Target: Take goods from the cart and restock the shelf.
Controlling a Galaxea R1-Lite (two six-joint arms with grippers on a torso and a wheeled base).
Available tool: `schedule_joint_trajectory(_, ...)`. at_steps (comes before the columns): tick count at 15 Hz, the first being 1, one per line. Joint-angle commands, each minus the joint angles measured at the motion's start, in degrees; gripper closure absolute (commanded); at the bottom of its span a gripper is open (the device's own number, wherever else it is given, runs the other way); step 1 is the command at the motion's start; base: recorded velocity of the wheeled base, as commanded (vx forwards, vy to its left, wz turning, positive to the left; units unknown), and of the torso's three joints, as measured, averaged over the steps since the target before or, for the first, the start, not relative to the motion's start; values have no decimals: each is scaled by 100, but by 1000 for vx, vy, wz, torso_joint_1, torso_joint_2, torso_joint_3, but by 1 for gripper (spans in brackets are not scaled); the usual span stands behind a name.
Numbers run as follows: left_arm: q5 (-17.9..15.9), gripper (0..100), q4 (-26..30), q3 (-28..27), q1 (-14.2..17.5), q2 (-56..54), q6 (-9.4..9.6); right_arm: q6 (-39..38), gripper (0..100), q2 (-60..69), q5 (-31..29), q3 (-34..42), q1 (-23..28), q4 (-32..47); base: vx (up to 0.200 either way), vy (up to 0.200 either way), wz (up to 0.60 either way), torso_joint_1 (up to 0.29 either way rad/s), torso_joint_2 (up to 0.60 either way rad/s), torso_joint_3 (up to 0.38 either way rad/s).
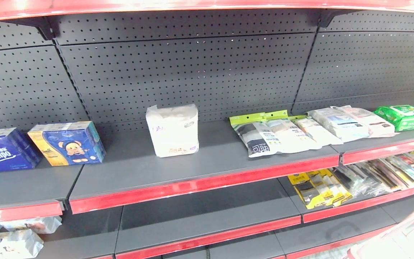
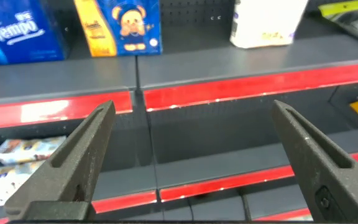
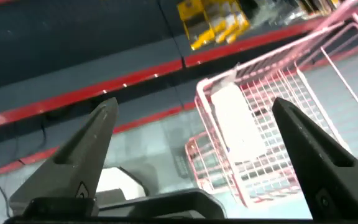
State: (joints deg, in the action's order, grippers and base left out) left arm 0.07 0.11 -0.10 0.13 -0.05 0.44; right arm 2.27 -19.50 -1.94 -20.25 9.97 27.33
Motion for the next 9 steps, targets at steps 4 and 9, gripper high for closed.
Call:
schedule_joint_trajectory(4, 1, 0, -2, 1, 4, 5, 0, 2, 0, -1003, -676, -14, 31, 352, 150, 0, 0, -1, 2, 1)
schedule_joint_trajectory(9, 10, 0, -2, 1, 4, 5, -26, -25, 0, -2611, -1072, -14, 488, 264, 0, 0, 0, 0, 0, 0)
